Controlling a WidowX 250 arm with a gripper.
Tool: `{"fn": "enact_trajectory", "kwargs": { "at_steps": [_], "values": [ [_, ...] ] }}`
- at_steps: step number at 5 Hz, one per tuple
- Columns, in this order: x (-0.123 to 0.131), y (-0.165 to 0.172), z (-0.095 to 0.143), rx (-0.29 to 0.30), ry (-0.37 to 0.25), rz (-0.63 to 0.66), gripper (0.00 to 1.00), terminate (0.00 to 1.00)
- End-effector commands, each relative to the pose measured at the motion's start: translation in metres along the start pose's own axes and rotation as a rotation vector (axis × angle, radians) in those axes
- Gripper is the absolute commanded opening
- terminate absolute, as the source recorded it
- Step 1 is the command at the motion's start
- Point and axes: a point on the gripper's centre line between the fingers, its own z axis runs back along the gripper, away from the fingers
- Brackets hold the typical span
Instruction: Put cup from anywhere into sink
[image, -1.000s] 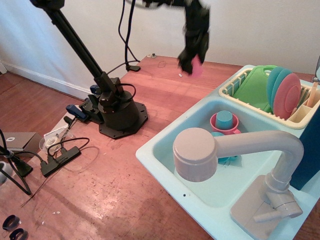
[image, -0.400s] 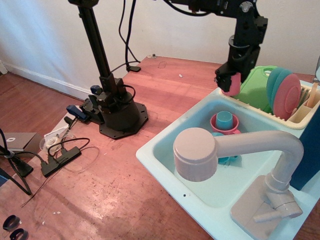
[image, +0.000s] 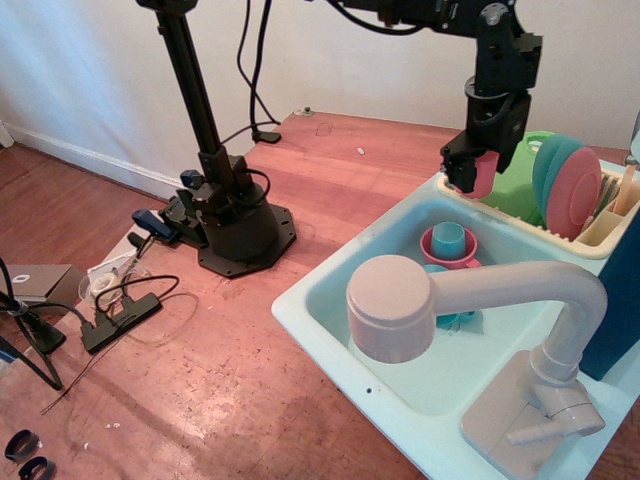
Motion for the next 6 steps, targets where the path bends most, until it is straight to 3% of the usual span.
{"fn": "enact_trajectory", "kwargs": {
  "at_steps": [1, 2, 4, 6],
  "values": [
    [0.011, 0.007, 0.054, 0.134, -0.009, -0.063, 0.00, 0.00],
    [0.018, -0.007, 0.099, 0.187, -0.021, -0.027, 0.00, 0.00],
    [0.048, -0.020, 0.068, 0.144, -0.093, -0.031, 0.00, 0.00],
    [0.082, -0.031, 0.032, 0.038, -0.059, -0.168, 0.00, 0.00]
  ]
}}
